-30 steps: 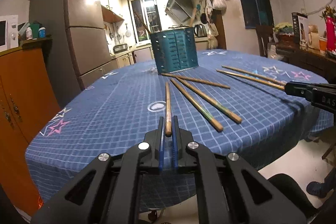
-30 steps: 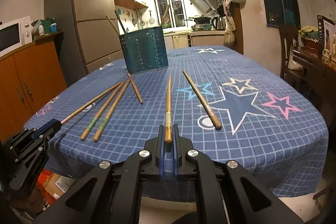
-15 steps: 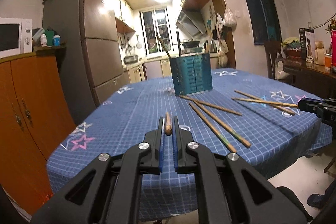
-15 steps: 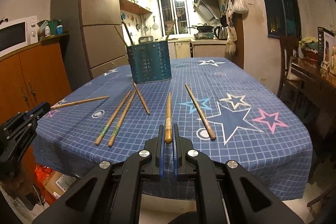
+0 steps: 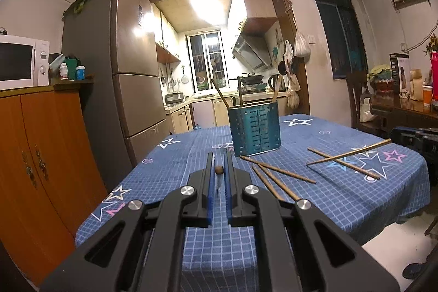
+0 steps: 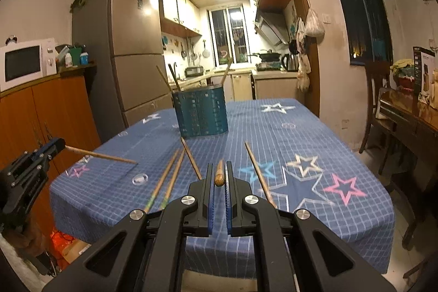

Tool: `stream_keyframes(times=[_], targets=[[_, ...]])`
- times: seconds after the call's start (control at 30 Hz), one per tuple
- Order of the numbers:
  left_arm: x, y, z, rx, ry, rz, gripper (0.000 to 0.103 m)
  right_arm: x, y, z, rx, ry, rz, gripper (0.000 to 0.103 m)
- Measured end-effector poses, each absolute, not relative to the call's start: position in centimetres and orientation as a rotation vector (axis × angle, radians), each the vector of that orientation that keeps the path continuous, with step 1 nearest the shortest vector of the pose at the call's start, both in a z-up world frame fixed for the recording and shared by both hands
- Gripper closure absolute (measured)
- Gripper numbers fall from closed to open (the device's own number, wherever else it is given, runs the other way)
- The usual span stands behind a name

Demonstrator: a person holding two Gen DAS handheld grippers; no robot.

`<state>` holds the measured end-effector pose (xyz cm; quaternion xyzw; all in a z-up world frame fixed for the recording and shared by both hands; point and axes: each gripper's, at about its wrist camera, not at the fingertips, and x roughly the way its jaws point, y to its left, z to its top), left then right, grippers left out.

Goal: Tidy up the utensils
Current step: 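Lift both held chopsticks upright off the cloth toward the teal holder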

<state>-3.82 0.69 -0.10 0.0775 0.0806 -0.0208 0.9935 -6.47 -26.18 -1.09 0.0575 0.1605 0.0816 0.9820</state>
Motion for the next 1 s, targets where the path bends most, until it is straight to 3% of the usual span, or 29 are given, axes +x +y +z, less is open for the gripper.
stream_keyframes(times=[0.57,1.0], targets=[[4.6,3.2,6.2,0.071,0.403,-0.181,0.098,-0.4,-24.3,6.1,0.041,0.337,0.244,0.095],[10.3,3.2,8.2,0.045,0.517,-0.215,0.098,4.7,-23.7,8.9,0.019,0.36,0.266,0.095]])
